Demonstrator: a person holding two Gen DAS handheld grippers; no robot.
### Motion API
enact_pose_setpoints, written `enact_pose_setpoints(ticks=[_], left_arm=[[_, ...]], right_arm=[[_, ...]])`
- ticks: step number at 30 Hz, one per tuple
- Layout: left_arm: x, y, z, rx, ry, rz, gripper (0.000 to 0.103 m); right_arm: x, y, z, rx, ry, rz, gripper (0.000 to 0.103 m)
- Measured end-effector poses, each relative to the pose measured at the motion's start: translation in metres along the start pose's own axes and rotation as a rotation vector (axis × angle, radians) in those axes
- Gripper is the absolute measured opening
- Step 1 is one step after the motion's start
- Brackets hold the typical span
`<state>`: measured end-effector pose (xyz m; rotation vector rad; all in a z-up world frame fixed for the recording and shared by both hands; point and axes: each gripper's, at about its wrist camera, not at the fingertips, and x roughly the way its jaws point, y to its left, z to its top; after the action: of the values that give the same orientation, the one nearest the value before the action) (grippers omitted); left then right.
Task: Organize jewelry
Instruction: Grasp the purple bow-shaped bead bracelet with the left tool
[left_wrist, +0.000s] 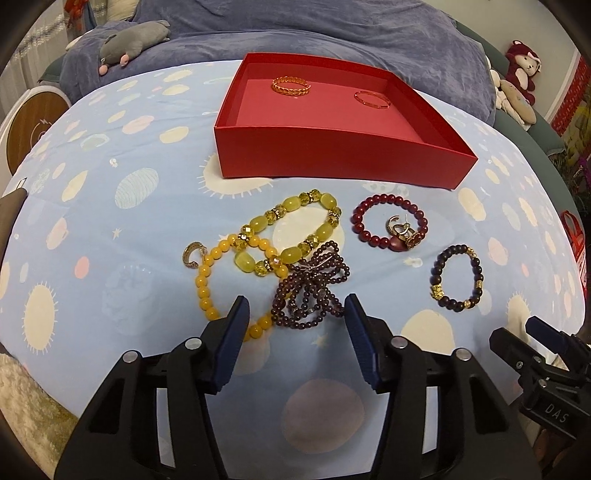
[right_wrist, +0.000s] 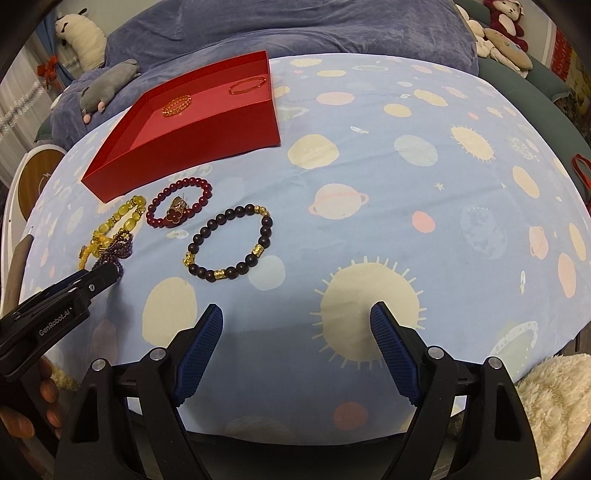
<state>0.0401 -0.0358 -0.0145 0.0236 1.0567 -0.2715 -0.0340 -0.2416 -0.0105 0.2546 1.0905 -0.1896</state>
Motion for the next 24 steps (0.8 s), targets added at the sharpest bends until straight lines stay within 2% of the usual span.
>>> enact_pose_setpoints(ticks=[2,4,9,24], left_arm=[[0.000,-0.001,-0.001,0.005,-0.002,-0.008,0.041],[0.000,-0.002,-0.002,0.014,-0.002,-0.017,0.028],[-0.003,0.000,0.001,-0.004,-0.018,-0.062,0.010],[-0.043,0.015,0.010,-0.030,-0.089,-0.129,0.007]], right_arm=[[0.001,0.002,0.000,-0.005,0.001,0.004,0.078],[0.001,0.004,0.000,-0.016,-0.002,0.004,0.078],[0.002,0.008,-0.001,-0.031,-0.001,0.008,0.078],[-0.001,0.016,-0.002,-0.055,-0.007,0.016,0.078]])
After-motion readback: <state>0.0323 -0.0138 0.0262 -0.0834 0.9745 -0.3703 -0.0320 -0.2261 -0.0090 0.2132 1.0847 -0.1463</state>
